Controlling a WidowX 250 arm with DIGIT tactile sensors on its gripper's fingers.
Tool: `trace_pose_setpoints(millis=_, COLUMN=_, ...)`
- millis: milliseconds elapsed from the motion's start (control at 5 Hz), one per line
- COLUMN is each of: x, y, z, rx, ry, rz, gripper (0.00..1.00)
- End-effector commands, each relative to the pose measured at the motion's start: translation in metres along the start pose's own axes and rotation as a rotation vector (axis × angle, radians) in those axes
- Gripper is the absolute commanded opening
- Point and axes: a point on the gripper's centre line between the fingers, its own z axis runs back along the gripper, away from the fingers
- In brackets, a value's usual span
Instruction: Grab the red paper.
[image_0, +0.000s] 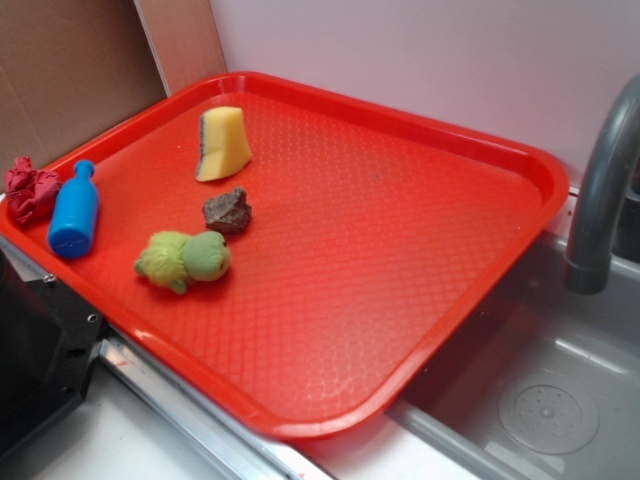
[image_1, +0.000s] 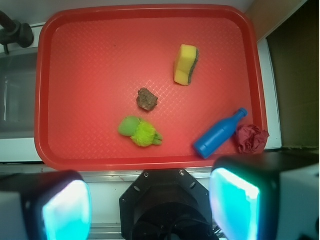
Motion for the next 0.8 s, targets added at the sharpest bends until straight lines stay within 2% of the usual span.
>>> trace_pose_setpoints(millis=0, x=0.0, y=0.0, z=0.0, rx=0.0, ry=0.0, rz=0.0, gripper=1.0)
trace_pose_setpoints(millis=200, x=0.012, y=0.033, z=-0.025, rx=0.034, ry=0.009, rz=0.191, gripper=1.0)
trace_pose_setpoints(millis=400, x=0.018, y=0.059, z=-0.048, rx=0.059, ry=0.012, rz=0.248, gripper=1.0)
trace_pose_setpoints(millis=600, x=0.027, y=0.076, z=-0.072, rx=0.012, ry=0.036, rz=0.01, gripper=1.0)
